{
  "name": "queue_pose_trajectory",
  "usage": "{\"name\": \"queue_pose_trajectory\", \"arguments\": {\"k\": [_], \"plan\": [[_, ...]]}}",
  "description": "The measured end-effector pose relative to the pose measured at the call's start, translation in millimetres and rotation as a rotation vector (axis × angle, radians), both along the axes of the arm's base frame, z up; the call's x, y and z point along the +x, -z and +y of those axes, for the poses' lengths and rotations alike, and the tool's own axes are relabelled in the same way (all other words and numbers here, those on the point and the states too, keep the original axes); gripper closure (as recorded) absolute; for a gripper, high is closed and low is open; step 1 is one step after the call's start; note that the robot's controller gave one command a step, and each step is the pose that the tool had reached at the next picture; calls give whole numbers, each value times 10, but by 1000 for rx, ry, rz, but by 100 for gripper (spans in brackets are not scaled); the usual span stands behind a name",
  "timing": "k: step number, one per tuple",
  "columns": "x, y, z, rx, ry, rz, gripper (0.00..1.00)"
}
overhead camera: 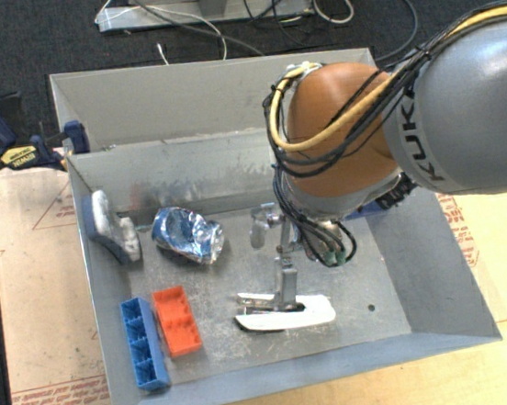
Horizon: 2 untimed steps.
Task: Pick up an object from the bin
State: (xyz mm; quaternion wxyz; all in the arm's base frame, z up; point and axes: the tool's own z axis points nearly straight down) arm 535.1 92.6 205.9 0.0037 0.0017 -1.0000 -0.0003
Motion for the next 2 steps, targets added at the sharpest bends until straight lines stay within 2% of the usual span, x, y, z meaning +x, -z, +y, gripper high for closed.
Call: {"name": "queue_pose_trajectory", "arguments": {"k": [1,2], "plan": [[16,-43,-8,1,4,-8,0],[-291,1202,-414,1,245,-7,0]]}}
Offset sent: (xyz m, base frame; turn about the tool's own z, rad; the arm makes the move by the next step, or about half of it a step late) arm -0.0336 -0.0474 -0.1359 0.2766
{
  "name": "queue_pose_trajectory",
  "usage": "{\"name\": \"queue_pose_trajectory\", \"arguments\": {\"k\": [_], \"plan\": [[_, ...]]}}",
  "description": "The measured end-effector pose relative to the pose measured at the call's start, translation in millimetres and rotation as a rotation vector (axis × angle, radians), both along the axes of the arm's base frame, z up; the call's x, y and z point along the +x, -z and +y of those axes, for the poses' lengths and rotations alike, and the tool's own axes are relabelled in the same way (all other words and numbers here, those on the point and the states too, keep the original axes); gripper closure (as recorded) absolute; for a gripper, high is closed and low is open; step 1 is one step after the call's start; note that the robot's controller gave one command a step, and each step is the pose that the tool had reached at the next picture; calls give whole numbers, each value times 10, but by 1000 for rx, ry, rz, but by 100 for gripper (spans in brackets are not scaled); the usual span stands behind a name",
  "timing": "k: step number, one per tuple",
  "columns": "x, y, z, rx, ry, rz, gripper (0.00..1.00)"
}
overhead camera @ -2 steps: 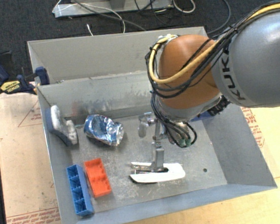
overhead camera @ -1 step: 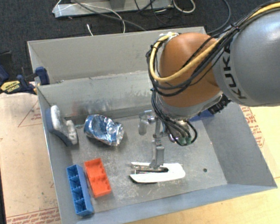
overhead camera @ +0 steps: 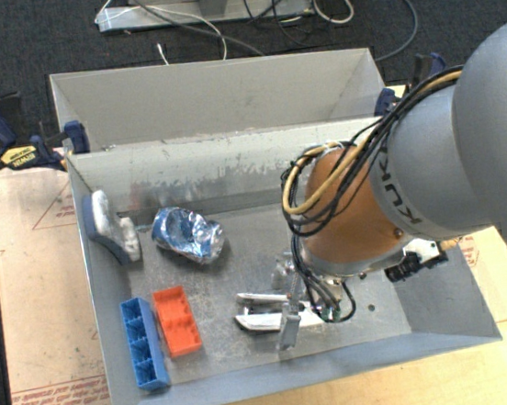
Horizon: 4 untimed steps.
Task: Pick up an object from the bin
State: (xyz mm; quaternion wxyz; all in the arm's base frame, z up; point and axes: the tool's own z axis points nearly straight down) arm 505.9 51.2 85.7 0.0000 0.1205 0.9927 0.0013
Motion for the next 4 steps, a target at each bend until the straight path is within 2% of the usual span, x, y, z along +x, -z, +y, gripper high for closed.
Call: {"name": "queue_pose_trajectory", "arguments": {"k": [1,2,3,4], "plan": [[158,-764,-62,0,-226,-16,0],[-280,-133,165,0,61,13,0],[-46,163,-101,1,-83,-11,0],[-238,154,161,1,30,6,100]]}}
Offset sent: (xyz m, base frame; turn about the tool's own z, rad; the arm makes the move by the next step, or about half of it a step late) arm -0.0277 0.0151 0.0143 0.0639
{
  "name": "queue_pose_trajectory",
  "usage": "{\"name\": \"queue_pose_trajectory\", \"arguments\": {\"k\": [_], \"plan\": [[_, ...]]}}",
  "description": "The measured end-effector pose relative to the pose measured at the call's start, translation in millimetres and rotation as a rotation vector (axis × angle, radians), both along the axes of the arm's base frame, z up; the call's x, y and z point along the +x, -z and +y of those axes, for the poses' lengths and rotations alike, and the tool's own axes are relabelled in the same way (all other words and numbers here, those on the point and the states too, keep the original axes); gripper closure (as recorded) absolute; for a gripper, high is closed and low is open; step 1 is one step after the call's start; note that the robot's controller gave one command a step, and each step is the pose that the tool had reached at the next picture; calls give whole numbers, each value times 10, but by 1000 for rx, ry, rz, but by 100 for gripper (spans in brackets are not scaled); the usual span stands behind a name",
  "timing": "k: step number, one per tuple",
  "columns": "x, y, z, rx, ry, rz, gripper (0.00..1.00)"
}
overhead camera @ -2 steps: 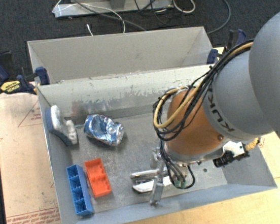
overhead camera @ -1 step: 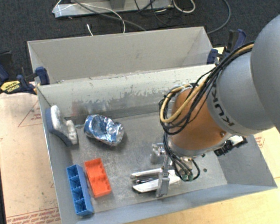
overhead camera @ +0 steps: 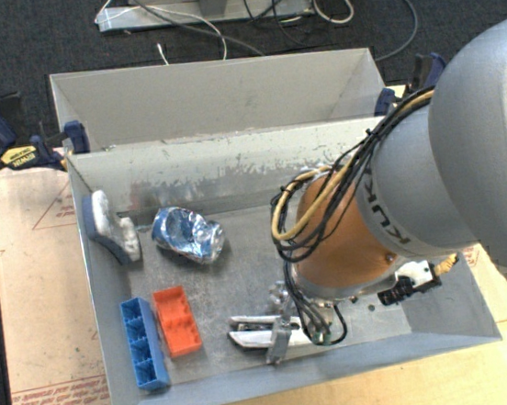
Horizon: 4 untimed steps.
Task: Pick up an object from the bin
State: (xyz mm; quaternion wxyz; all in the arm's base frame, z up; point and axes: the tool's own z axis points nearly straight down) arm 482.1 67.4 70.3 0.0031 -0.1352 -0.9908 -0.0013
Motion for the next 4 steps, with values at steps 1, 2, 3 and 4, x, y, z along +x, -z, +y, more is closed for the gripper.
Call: {"name": "queue_pose_trajectory", "arguments": {"k": [1,2,3,4], "plan": [[0,0,0,0,1,0,100],[-18,-85,-1,0,1,7,100],[-19,-307,1,0,0,7,100],[-16,-411,2,1,0,6,100]]}}
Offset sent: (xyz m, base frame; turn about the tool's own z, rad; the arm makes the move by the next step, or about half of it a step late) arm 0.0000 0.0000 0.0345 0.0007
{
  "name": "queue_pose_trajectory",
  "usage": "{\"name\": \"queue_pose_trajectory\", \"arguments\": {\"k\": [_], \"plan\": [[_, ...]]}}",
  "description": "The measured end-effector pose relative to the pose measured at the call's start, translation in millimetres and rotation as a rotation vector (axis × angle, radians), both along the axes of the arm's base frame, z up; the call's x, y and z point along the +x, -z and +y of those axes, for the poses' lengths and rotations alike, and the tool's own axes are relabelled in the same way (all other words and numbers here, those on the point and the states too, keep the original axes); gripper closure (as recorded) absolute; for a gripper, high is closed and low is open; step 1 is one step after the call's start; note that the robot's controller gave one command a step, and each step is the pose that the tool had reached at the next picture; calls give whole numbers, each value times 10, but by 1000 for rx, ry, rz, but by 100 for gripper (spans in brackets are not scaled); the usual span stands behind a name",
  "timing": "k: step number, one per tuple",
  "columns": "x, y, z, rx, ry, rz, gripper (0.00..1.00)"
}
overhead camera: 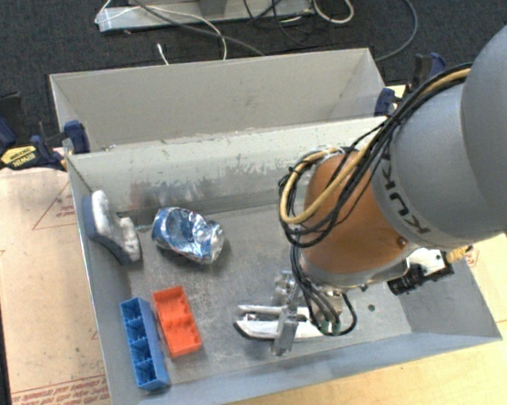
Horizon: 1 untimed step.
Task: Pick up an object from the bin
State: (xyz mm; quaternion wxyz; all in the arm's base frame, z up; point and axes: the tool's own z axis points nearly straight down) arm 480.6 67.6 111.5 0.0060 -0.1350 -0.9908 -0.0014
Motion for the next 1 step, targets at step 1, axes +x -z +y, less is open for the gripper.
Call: {"name": "queue_pose_trajectory", "arguments": {"k": [1], "plan": [[-5,-106,0,0,0,1,100]]}}
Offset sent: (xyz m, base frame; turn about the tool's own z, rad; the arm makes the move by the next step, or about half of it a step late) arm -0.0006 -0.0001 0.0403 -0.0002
